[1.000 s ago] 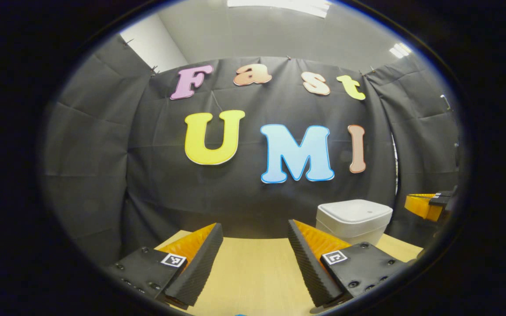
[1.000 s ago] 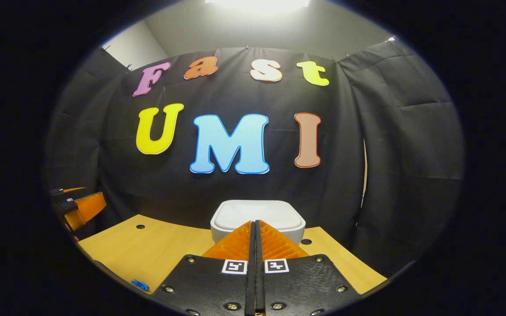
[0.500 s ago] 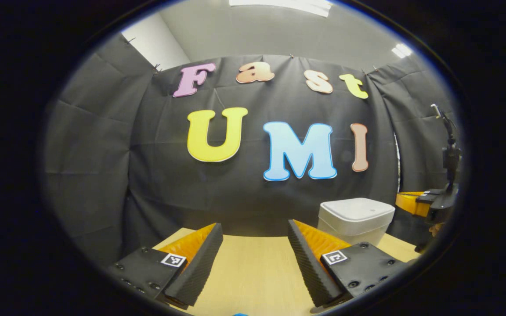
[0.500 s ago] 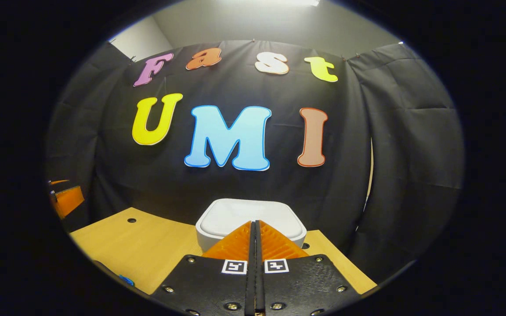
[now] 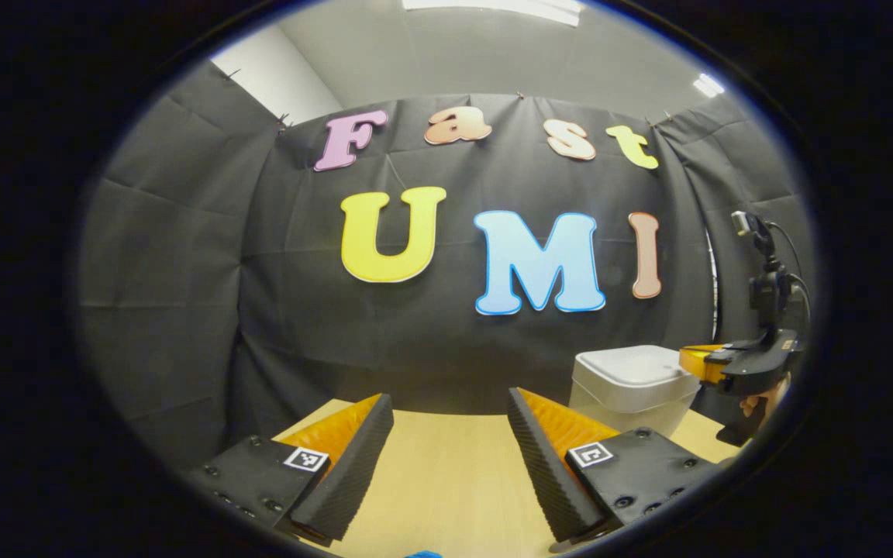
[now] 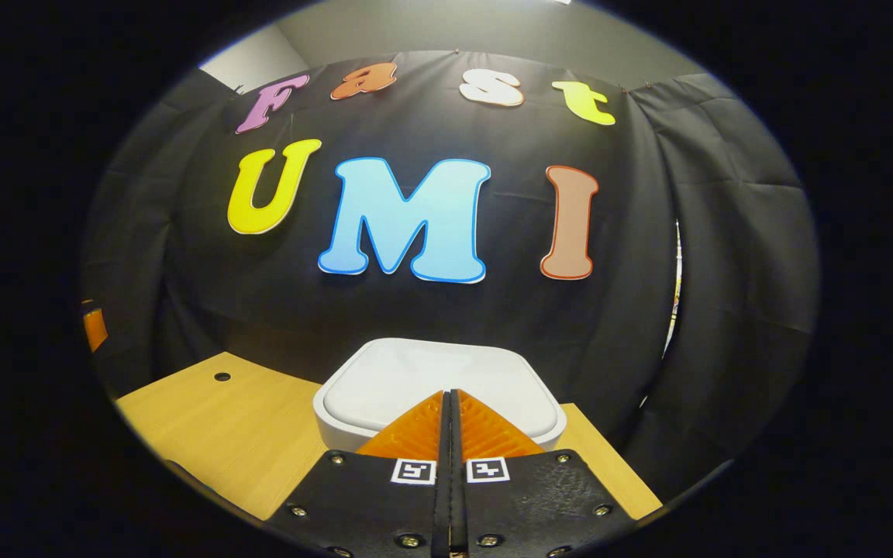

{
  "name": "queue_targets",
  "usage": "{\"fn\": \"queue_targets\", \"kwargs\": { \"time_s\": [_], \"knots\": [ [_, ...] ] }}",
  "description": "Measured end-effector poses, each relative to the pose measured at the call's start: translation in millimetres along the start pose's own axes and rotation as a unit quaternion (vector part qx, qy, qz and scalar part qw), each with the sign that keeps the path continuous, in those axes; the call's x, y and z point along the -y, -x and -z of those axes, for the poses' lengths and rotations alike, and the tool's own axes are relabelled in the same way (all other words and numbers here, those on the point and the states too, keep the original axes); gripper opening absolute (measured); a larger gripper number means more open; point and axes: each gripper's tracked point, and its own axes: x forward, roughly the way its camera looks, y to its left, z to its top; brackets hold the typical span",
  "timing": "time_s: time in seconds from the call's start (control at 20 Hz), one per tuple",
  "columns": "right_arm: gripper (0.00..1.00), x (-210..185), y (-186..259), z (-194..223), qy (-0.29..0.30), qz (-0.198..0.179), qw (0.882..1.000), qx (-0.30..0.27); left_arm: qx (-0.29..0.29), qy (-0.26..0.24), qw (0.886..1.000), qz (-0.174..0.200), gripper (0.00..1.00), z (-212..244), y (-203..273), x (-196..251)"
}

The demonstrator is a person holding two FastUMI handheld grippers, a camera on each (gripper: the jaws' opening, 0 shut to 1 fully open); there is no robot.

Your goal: Press the lid of the desktop garbage bin to open it, pick up the crumpled paper on the desktop and throw it into the bin, then pick up the pop can on the desktop and drop it into the bin, and finally close the garbage bin lid.

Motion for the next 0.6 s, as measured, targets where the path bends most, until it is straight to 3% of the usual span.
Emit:
{"fn": "queue_targets", "kwargs": {
  "time_s": [0.3, 0.6],
  "knots": [
    [0.00, -0.8, -5.0, 8.1, 0.003, -0.007, 1.000, -0.010, -0.007, -0.003, 1.000, 0.007, 0.98, 4.4, -4.0, 9.4],
    [0.01, -0.3, -10.1, 14.1, -0.040, -0.018, 0.999, -0.020, -0.009, 0.003, 1.000, 0.017, 0.99, 6.1, -12.0, 19.7]
  ]
}}
